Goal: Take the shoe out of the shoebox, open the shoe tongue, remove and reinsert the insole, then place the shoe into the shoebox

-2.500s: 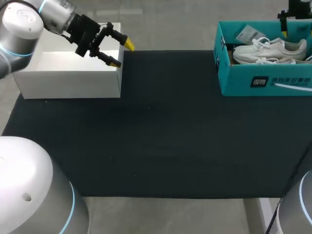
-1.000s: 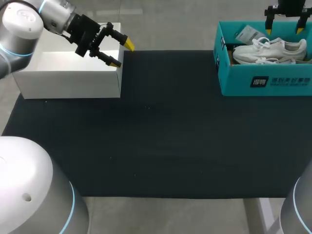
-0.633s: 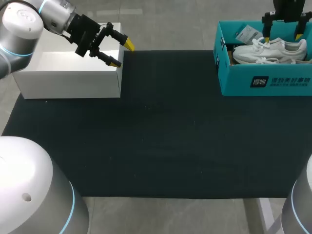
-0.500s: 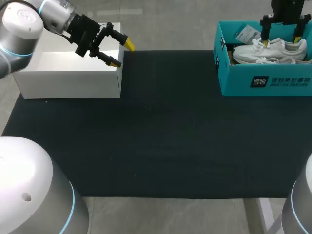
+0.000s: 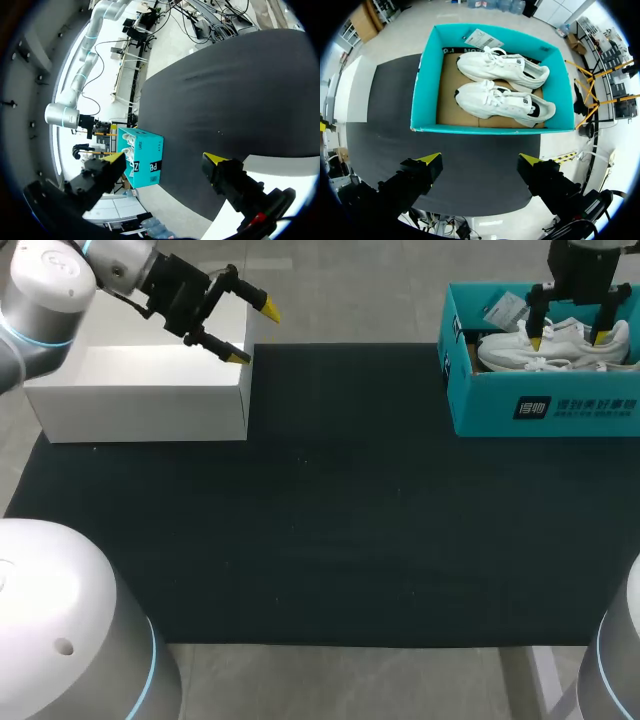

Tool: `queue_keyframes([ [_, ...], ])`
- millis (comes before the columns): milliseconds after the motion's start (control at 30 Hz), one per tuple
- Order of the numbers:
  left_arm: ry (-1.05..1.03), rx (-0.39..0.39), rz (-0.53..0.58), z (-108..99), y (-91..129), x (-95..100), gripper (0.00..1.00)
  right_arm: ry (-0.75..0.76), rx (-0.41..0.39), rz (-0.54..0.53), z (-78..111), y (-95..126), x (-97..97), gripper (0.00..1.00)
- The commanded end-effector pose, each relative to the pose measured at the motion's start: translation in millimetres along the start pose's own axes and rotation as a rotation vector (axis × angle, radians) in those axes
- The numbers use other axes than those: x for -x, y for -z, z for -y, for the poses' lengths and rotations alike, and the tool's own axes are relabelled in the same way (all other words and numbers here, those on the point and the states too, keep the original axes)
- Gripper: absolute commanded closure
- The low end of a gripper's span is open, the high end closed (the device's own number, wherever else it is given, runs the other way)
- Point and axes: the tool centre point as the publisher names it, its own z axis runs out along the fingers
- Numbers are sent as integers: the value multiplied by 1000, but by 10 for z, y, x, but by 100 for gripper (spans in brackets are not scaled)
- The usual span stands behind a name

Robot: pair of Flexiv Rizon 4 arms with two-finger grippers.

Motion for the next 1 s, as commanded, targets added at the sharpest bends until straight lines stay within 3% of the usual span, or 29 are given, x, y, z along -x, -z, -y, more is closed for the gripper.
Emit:
queue_keyframes([
  [33,321,228,23,127,-4,67,0,-4,2,-5,79,-64,-12,0],
  [167,321,228,23,127,-4,67,0,26,46,-37,82,-91,-53,0],
  [300,321,228,23,127,-4,67,0,169,73,-34,43,-139,-154,0],
  [433,321,228,23,127,-4,67,0,338,41,-3,100,-64,-279,0],
  [533,435,255,20,119,49,101,0,356,-9,25,169,-8,-301,0],
  [600,574,316,12,92,137,131,0,321,-40,37,208,3,-284,0],
  [633,645,392,-10,69,162,148,0,294,-69,39,225,8,-274,0],
  [833,984,545,-94,-18,361,174,0,188,-79,13,286,-24,-248,0],
  [867,1027,619,-91,-33,364,173,0,177,-76,5,291,-34,-244,0],
  [1000,1311,770,-179,-100,364,145,0,108,-55,-20,294,-62,-199,0],
])
